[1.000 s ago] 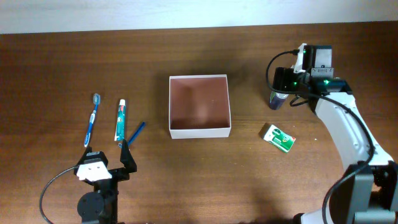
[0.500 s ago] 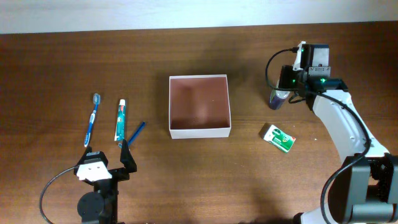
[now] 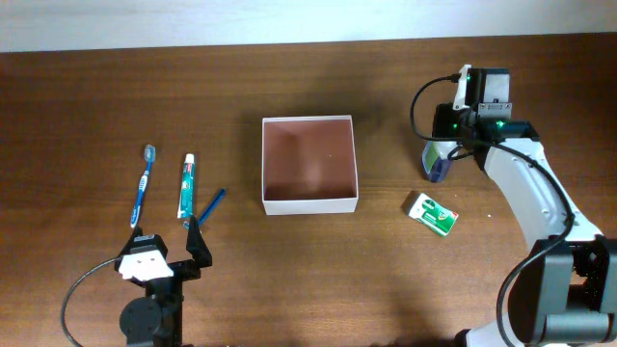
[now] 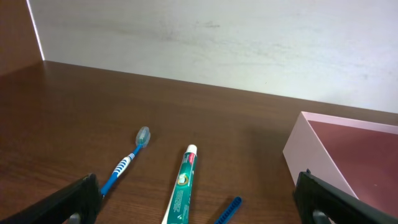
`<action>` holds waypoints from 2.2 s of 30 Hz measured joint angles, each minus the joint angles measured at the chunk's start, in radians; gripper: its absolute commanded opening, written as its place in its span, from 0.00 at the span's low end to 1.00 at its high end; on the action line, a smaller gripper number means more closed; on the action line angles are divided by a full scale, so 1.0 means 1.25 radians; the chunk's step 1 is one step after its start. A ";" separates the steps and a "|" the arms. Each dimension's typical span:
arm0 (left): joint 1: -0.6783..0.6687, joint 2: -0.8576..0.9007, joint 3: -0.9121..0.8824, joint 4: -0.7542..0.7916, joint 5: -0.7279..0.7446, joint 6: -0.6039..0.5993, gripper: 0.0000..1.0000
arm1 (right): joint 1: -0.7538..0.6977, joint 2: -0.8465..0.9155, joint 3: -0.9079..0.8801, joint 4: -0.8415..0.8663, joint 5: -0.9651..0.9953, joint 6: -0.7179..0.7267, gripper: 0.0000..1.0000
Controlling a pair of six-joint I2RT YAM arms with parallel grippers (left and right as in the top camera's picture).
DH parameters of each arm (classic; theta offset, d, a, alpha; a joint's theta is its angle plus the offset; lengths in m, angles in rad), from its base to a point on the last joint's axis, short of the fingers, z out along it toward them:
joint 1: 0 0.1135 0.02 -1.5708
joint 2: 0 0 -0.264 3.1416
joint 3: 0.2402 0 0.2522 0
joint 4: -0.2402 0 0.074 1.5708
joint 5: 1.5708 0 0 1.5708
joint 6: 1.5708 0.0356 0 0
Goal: Pack container
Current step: 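Reach right gripper to the clear foam soap bottle and grasp it, then carry the soap bottle into the pink box and release it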
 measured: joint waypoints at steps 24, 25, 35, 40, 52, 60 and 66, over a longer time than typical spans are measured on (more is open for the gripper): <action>0.000 0.000 0.000 0.000 0.000 0.000 0.99 | 0.293 0.000 0.440 -0.311 0.071 0.082 0.12; 0.000 0.000 0.000 0.000 0.000 0.000 0.99 | 0.308 0.000 0.440 -0.311 0.082 0.106 0.12; 0.000 0.000 0.000 0.000 0.000 0.000 1.00 | 0.483 0.000 0.440 -0.313 0.280 0.321 0.12; 0.000 0.000 0.000 0.000 0.000 0.000 0.99 | 0.546 0.029 0.440 -0.271 0.344 0.360 0.12; 0.000 0.000 0.000 0.000 0.000 0.000 1.00 | 0.557 0.179 0.440 -0.177 0.316 0.370 0.12; 0.000 0.000 0.000 0.000 0.000 0.000 1.00 | 0.558 0.197 0.440 -0.152 0.280 0.363 0.12; 0.000 0.000 0.000 0.000 0.000 0.000 0.99 | 0.562 0.227 0.440 -0.141 0.272 0.363 0.12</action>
